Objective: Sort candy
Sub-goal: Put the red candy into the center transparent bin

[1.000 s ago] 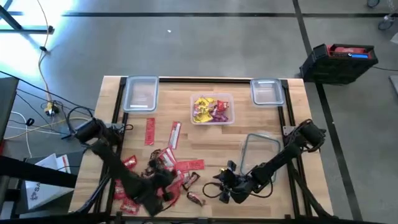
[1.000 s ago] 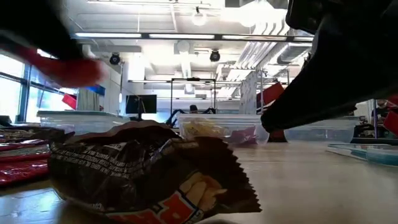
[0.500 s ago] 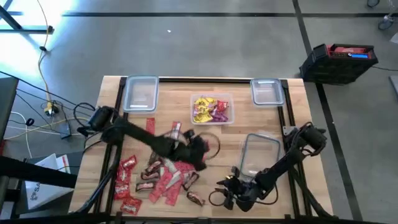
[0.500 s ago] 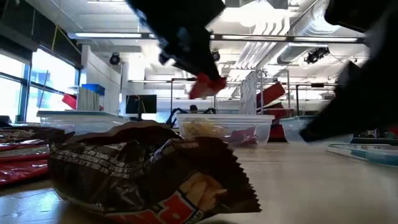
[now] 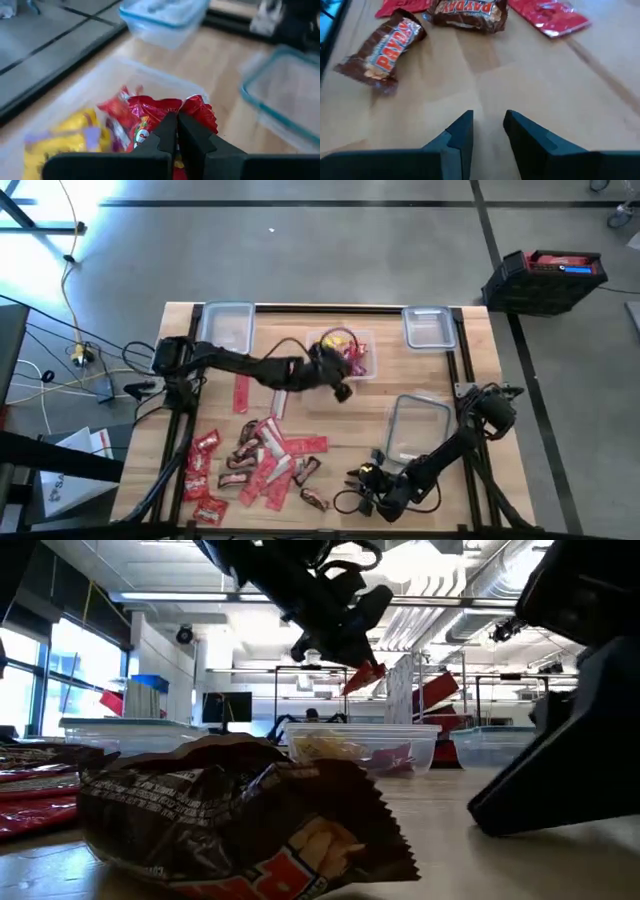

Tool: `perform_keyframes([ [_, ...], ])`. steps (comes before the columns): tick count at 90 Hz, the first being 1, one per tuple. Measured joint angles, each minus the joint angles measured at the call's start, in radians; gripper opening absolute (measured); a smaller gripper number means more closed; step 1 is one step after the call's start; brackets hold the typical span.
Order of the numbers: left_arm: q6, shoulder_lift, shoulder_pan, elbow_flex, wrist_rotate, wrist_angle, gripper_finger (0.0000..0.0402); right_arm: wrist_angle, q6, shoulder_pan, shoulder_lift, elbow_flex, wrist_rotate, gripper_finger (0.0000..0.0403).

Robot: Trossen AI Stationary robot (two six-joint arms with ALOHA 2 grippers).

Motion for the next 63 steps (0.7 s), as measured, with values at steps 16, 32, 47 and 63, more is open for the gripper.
perform_keyframes([
  [16,0.009,0.071,0.078,0.001,0.088,0.140,0.0000,0.002,-0.089,-0.044,-0.001,0.000,-0.023,0.0094],
  [32,-0.047,0.168,0.129,0.000,0.096,0.302,0.0000,-0.029,-0.156,-0.071,-0.006,0.001,-0.045,0.0094],
  [47,-0.101,0.234,0.154,0.000,0.075,0.396,0.0006,-0.097,-0.180,-0.084,-0.028,0.001,-0.064,0.0094],
  [63,-0.119,0.263,0.164,-0.001,0.110,0.392,0.0042,-0.119,-0.183,-0.084,-0.033,-0.001,-0.060,0.0094],
])
